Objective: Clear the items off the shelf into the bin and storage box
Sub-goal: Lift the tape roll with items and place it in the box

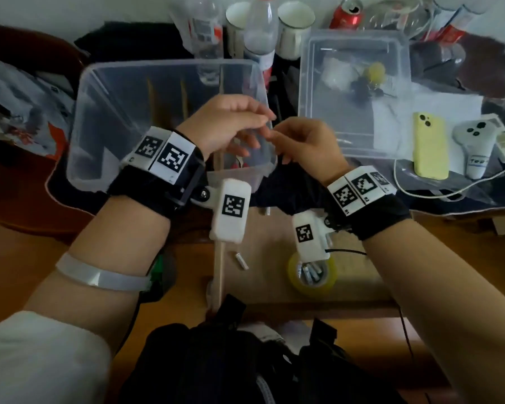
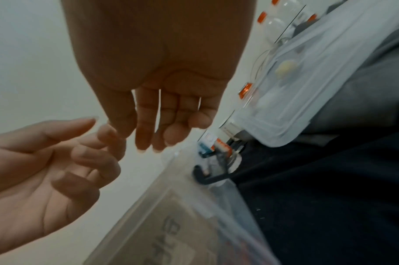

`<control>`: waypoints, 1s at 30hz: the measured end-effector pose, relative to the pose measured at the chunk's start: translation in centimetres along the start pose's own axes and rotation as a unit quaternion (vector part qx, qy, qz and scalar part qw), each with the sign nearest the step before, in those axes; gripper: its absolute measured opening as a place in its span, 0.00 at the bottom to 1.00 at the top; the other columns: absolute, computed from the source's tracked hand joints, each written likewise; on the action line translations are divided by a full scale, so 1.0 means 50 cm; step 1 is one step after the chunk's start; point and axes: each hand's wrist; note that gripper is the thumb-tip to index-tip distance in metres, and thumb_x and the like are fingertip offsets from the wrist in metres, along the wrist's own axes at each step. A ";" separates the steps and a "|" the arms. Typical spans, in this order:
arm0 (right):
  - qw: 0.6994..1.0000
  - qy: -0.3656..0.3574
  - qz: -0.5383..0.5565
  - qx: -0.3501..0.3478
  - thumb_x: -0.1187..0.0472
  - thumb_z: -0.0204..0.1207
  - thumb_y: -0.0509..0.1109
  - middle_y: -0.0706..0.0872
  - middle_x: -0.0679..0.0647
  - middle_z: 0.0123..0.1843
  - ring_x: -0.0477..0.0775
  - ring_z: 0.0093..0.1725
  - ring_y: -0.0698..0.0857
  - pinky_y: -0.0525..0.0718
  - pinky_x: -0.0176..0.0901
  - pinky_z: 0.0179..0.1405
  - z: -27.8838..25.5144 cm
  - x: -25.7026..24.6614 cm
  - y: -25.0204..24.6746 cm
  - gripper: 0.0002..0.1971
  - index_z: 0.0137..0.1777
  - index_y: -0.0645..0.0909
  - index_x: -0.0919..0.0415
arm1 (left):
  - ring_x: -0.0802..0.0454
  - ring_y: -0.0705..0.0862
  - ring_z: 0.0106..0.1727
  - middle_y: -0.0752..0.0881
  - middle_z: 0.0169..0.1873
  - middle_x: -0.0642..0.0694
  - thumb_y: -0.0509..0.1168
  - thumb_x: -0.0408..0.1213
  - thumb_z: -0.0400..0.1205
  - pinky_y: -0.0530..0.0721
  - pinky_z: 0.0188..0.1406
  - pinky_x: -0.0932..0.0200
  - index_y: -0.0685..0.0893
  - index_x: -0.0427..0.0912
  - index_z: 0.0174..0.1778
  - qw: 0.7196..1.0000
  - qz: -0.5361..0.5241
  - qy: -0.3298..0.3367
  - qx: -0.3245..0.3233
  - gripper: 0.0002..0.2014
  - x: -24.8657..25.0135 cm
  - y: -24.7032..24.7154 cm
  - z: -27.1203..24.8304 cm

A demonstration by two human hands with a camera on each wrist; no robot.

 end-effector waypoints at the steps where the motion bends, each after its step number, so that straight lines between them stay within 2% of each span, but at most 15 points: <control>1: 1.000 0.010 0.008 -0.016 0.59 0.77 0.68 0.83 0.49 0.27 0.37 0.21 0.80 0.78 0.28 0.26 -0.020 0.015 -0.017 0.08 0.36 0.81 0.54 | 0.60 0.82 0.28 0.85 0.35 0.49 0.59 0.33 0.82 0.81 0.26 0.68 0.83 0.47 0.44 1.000 0.002 -0.001 -0.028 0.08 -0.005 0.032 -0.001; 4: 0.994 0.051 0.040 -0.084 0.62 0.74 0.67 0.83 0.49 0.24 0.39 0.19 0.79 0.77 0.29 0.22 -0.077 0.078 -0.069 0.08 0.34 0.81 0.60 | 0.61 0.84 0.28 0.87 0.31 0.52 0.60 0.35 0.82 0.83 0.26 0.68 0.84 0.48 0.41 0.994 0.002 -0.023 -0.106 0.09 -0.033 0.129 0.006; 8: 0.971 0.151 0.026 -0.185 0.64 0.71 0.69 0.84 0.47 0.19 0.39 0.18 0.80 0.79 0.32 0.22 -0.144 0.203 -0.101 0.07 0.31 0.83 0.60 | 0.63 0.85 0.27 0.88 0.27 0.53 0.59 0.34 0.83 0.82 0.27 0.68 0.83 0.47 0.42 0.980 -0.020 -0.089 -0.179 0.09 -0.111 0.239 0.028; 11: 0.939 0.254 -0.058 -0.226 0.65 0.77 0.67 0.83 0.52 0.26 0.39 0.19 0.81 0.83 0.34 0.24 -0.188 0.314 -0.082 0.09 0.46 0.85 0.71 | 0.63 0.85 0.25 0.87 0.28 0.51 0.59 0.31 0.83 0.82 0.24 0.69 0.83 0.45 0.42 0.969 -0.063 -0.192 -0.146 0.09 -0.213 0.297 0.048; 13: 0.911 0.328 -0.088 -0.232 0.62 0.76 0.67 0.84 0.55 0.31 0.47 0.26 0.85 0.88 0.42 0.33 -0.217 0.377 -0.064 0.12 0.54 0.83 0.70 | 0.61 0.85 0.25 0.88 0.25 0.51 0.60 0.29 0.81 0.81 0.23 0.70 0.82 0.44 0.41 0.957 -0.094 -0.263 -0.080 0.08 -0.291 0.326 0.056; 15: 0.874 0.395 -0.110 -0.258 0.55 0.75 0.69 0.86 0.61 0.41 0.59 0.41 0.88 0.89 0.53 0.47 -0.238 0.423 -0.041 0.18 0.59 0.80 0.68 | 0.59 0.83 0.33 0.88 0.34 0.50 0.61 0.29 0.81 0.82 0.30 0.67 0.81 0.45 0.43 0.939 -0.104 -0.327 -0.025 0.07 -0.362 0.349 0.060; 17: 0.844 0.421 -0.163 -0.288 0.52 0.74 0.71 0.85 0.66 0.58 0.66 0.57 0.86 0.86 0.56 0.58 -0.250 0.455 -0.018 0.26 0.68 0.74 0.67 | 0.54 0.82 0.48 0.85 0.52 0.44 0.62 0.31 0.81 0.82 0.41 0.60 0.81 0.45 0.56 0.918 -0.107 -0.381 0.011 0.10 -0.411 0.366 0.057; 19: 0.835 0.434 -0.165 -0.295 0.53 0.72 0.73 0.80 0.66 0.68 0.68 0.65 0.82 0.83 0.56 0.62 -0.251 0.475 -0.001 0.33 0.74 0.67 0.66 | 0.48 0.78 0.67 0.79 0.67 0.42 0.62 0.33 0.81 0.82 0.48 0.54 0.74 0.43 0.70 0.902 -0.111 -0.417 0.018 0.20 -0.437 0.379 0.054; 21: 0.831 0.432 -0.161 -0.311 0.54 0.73 0.74 0.77 0.66 0.71 0.67 0.67 0.81 0.82 0.56 0.65 -0.244 0.485 0.005 0.38 0.78 0.61 0.64 | 0.46 0.73 0.74 0.76 0.72 0.42 0.61 0.34 0.81 0.81 0.48 0.53 0.69 0.42 0.75 0.891 -0.121 -0.437 0.001 0.24 -0.452 0.387 0.055; 23: 0.825 0.420 -0.171 -0.336 0.55 0.74 0.73 0.79 0.67 0.70 0.67 0.66 0.82 0.83 0.54 0.61 -0.238 0.490 0.005 0.41 0.82 0.54 0.60 | 0.46 0.72 0.75 0.75 0.73 0.42 0.60 0.34 0.82 0.81 0.47 0.54 0.70 0.42 0.75 0.888 -0.123 -0.442 -0.015 0.23 -0.463 0.392 0.057; 24: 0.825 0.415 -0.171 -0.344 0.56 0.74 0.73 0.80 0.67 0.70 0.66 0.64 0.83 0.85 0.51 0.56 -0.234 0.493 0.004 0.42 0.82 0.53 0.58 | 0.46 0.72 0.75 0.76 0.72 0.42 0.60 0.35 0.82 0.81 0.49 0.52 0.71 0.42 0.74 0.890 -0.121 -0.440 -0.018 0.22 -0.466 0.393 0.058; 25: 0.825 0.413 -0.169 -0.348 0.56 0.74 0.73 0.80 0.67 0.70 0.65 0.61 0.85 0.87 0.45 0.46 -0.231 0.495 0.002 0.42 0.83 0.52 0.57 | 0.47 0.73 0.75 0.77 0.72 0.42 0.60 0.35 0.82 0.79 0.53 0.50 0.72 0.42 0.73 0.891 -0.121 -0.438 -0.015 0.21 -0.469 0.395 0.059; 27: 0.825 0.396 -0.187 -0.358 0.56 0.73 0.73 0.82 0.66 0.67 0.61 0.44 0.86 0.81 0.32 0.24 -0.229 0.499 0.005 0.43 0.83 0.51 0.56 | 0.47 0.73 0.74 0.79 0.69 0.42 0.60 0.35 0.82 0.77 0.58 0.50 0.73 0.42 0.73 0.891 -0.123 -0.437 -0.008 0.21 -0.474 0.398 0.061; 28: 0.823 0.378 -0.211 -0.368 0.56 0.74 0.73 0.84 0.66 0.65 0.58 0.38 0.84 0.80 0.34 0.21 -0.227 0.503 0.008 0.42 0.82 0.52 0.58 | 0.47 0.73 0.74 0.79 0.68 0.42 0.60 0.35 0.82 0.77 0.59 0.50 0.73 0.42 0.72 0.890 -0.124 -0.439 -0.006 0.21 -0.474 0.398 0.060; 30: 0.814 0.335 -0.269 -0.391 0.54 0.74 0.71 0.86 0.65 0.61 0.59 0.43 0.86 0.82 0.41 0.33 -0.226 0.505 0.014 0.35 0.78 0.62 0.63 | 0.47 0.73 0.74 0.78 0.70 0.42 0.62 0.34 0.81 0.77 0.58 0.50 0.74 0.43 0.72 0.890 -0.122 -0.440 -0.006 0.21 -0.472 0.397 0.059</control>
Point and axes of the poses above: each hand's wrist, its own z-axis towards the middle knuckle, its own y-axis out of the palm, x = y × z
